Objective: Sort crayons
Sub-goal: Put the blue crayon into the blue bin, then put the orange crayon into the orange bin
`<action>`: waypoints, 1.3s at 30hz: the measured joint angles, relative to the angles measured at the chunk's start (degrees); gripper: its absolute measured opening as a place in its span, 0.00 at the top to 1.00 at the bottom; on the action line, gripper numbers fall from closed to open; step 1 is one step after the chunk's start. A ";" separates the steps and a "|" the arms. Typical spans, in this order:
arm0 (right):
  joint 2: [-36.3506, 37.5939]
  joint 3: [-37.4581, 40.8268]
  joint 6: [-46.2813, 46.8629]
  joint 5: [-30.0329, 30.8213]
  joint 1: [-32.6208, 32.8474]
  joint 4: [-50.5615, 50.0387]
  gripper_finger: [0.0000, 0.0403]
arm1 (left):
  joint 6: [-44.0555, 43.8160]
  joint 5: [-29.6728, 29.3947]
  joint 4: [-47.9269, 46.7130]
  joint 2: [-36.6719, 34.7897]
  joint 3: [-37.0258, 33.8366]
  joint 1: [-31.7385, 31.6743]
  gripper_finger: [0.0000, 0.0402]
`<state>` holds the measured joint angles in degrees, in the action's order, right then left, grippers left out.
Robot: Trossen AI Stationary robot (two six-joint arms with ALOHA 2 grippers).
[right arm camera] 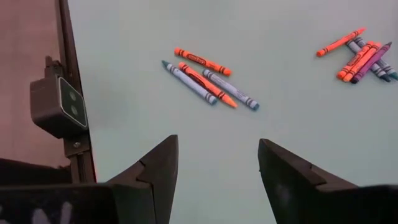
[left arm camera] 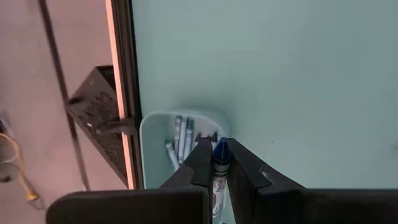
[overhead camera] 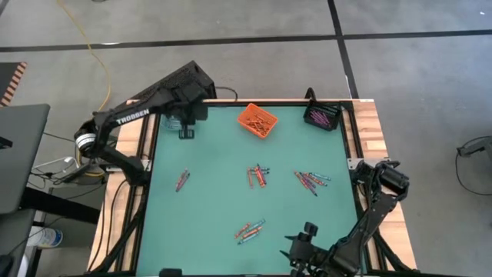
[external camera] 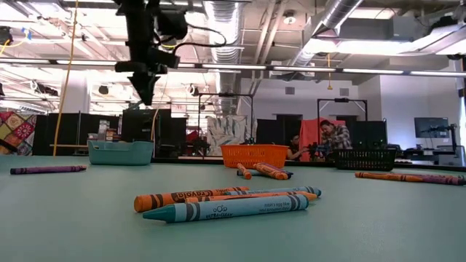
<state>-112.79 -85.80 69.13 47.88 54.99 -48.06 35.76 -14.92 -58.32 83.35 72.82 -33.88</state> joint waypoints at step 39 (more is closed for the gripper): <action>0.00 -0.02 -2.34 0.17 -1.41 5.12 0.47 | -0.89 -0.96 20.16 -0.62 -12.82 -14.56 0.61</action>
<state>-112.79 -85.82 66.79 48.05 53.58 -42.94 34.86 -15.88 -38.16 82.73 59.99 -48.44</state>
